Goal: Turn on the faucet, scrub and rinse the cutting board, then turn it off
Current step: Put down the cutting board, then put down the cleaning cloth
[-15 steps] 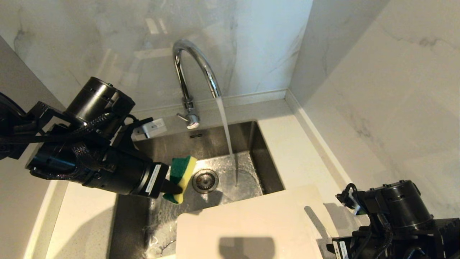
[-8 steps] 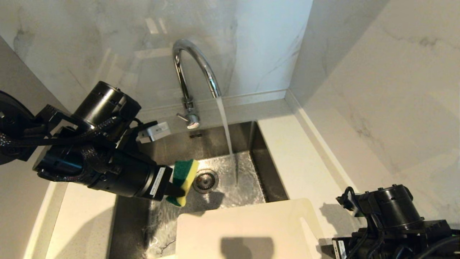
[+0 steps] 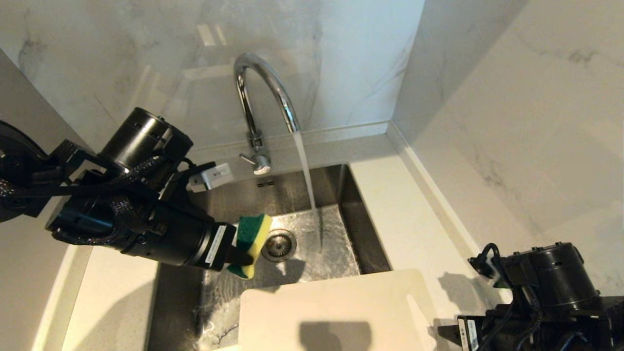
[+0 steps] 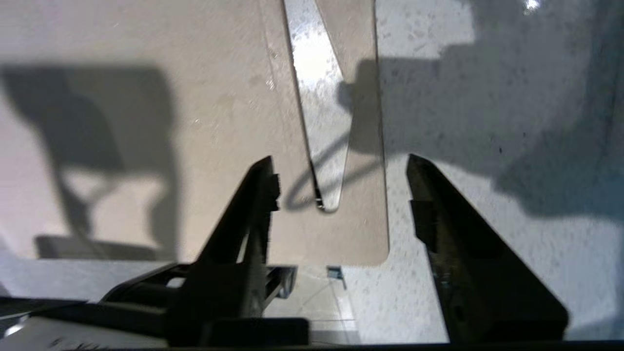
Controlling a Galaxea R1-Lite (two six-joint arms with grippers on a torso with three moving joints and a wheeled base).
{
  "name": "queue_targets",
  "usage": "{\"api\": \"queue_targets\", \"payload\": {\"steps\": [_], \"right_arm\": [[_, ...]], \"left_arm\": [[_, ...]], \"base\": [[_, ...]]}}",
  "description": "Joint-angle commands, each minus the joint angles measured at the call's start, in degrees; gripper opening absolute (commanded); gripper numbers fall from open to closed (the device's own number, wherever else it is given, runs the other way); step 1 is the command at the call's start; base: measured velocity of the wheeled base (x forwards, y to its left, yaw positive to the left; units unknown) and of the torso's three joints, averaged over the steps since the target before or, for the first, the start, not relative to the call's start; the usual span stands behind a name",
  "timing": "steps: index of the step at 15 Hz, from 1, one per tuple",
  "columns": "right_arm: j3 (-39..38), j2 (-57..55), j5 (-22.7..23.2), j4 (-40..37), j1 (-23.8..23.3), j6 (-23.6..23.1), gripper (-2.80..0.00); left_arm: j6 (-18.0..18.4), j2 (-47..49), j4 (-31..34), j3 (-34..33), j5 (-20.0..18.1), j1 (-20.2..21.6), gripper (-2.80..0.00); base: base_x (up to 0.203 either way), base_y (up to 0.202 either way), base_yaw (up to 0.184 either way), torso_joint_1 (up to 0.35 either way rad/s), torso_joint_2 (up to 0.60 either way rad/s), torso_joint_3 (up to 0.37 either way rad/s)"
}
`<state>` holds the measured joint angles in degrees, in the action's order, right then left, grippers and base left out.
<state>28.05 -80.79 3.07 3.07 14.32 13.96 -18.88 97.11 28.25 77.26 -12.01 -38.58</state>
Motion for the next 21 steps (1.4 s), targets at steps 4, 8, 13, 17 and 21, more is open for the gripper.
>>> {"api": "queue_targets", "payload": {"steps": [4,8,13,17,21], "right_arm": [[20.6,19.0,8.5,-36.2,0.2,11.1,-2.80],[40.9,31.2,7.2,-65.8,0.1,17.3,-2.80],[54.1,43.3,6.0,-89.3,-0.2,23.1,-2.80],[57.8,49.8,4.9,-90.7,-2.3,24.1,-2.80],[53.4,57.0,3.0,-90.7,-9.8,24.7,-2.80]], "left_arm": [[0.2,0.0,0.1,0.3,0.3,0.0,-2.80],[0.1,-1.5,0.2,-0.3,0.3,0.0,-2.80],[0.1,-2.4,0.2,-0.6,0.2,-0.5,-2.80],[0.1,-2.9,0.3,-0.7,0.1,-0.6,-2.80],[0.1,-5.4,0.2,-3.8,0.1,-0.6,-2.80]], "base": [[0.000,0.000,0.000,0.000,0.00,0.000],[0.000,0.000,0.000,0.000,0.00,0.000],[0.000,0.000,0.000,0.000,0.00,0.000],[0.000,0.000,0.000,0.000,0.00,0.000],[0.000,0.000,0.000,0.000,0.00,0.000]]}}
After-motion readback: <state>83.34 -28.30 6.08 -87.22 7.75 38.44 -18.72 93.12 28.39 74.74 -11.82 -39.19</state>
